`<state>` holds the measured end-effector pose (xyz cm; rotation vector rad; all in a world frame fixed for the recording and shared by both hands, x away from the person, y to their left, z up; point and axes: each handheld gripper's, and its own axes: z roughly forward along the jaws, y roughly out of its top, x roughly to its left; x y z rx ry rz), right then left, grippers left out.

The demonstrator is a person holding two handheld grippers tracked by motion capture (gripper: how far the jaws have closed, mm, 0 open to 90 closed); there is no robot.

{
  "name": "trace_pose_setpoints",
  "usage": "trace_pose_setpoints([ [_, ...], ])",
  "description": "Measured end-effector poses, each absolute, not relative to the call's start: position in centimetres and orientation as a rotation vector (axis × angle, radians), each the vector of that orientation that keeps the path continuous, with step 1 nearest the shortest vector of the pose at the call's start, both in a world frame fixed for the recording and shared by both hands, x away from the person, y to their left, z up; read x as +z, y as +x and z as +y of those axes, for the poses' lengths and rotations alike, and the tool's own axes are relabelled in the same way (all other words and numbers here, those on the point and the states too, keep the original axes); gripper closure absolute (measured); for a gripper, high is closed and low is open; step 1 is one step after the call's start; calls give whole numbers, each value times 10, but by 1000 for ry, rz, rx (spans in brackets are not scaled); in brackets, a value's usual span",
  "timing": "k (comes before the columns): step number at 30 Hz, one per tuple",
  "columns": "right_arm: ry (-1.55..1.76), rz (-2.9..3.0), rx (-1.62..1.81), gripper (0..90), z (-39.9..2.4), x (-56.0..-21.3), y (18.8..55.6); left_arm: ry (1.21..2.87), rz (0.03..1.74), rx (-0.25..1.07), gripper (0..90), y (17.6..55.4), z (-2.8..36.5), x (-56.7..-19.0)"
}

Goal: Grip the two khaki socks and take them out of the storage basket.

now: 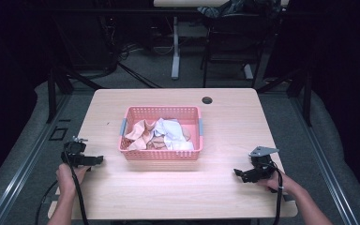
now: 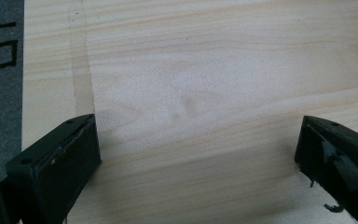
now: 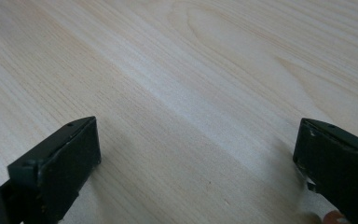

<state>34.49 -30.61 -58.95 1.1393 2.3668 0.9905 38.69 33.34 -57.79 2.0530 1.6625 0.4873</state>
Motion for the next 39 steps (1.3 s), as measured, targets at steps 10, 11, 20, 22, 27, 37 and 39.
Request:
trace_pose_setpoints([
  [10,1148,2360,987,0,-306,-589,344,2050,1668,409,1,386,339,-569],
  [11,1148,2360,987,0,-306,-589,344,2032,1666,413,1,386,339,-566],
  [20,1149,2362,987,0,-306,-589,344,2064,1640,412,1,387,336,-550],
  [22,1150,2362,986,0,-306,-590,345,2056,1625,423,1,386,335,-544],
  [27,1139,2380,978,0,-309,-589,346,2055,1592,426,1,388,330,-532],
  [37,1137,2382,975,0,-309,-589,346,2070,1536,430,2,392,319,-509],
  [39,1137,2381,975,0,-309,-589,346,2072,1525,424,2,394,317,-503],
])
